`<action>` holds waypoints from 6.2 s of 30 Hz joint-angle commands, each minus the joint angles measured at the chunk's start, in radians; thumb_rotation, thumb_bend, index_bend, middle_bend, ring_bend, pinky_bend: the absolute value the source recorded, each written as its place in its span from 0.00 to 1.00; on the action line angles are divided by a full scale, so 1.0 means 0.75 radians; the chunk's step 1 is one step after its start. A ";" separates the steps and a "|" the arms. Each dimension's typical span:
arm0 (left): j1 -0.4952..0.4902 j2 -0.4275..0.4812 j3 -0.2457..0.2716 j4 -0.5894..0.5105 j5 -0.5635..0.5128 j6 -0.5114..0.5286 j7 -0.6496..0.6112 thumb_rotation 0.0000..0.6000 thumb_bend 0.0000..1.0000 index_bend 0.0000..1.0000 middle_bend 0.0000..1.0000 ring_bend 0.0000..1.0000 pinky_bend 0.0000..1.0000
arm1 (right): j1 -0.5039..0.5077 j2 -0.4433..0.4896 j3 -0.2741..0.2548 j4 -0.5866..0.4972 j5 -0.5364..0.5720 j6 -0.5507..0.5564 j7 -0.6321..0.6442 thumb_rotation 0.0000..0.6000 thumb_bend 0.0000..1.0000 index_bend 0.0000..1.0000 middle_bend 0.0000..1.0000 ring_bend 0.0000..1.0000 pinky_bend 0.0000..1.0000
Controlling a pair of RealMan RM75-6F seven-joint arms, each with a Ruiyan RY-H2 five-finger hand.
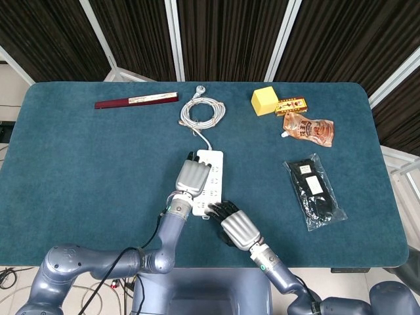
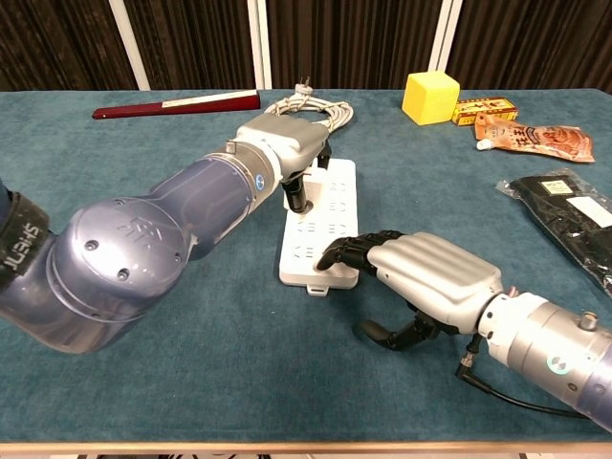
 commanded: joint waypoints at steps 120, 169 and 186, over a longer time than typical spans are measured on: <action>0.070 -0.049 -0.035 0.062 0.116 -0.008 -0.045 1.00 0.35 0.75 0.79 0.30 0.16 | -0.022 -0.021 -0.020 0.021 0.004 -0.007 -0.011 1.00 0.49 0.20 0.28 0.16 0.15; 0.091 -0.024 -0.047 0.043 0.142 -0.023 -0.088 1.00 0.36 0.79 0.83 0.52 0.46 | -0.030 -0.032 -0.027 0.029 0.008 -0.013 -0.022 1.00 0.49 0.20 0.28 0.16 0.15; 0.072 -0.031 -0.065 0.038 0.166 -0.028 -0.117 1.00 0.36 0.80 0.83 0.56 0.50 | -0.033 -0.042 -0.030 0.036 0.011 -0.016 -0.029 1.00 0.49 0.20 0.28 0.16 0.15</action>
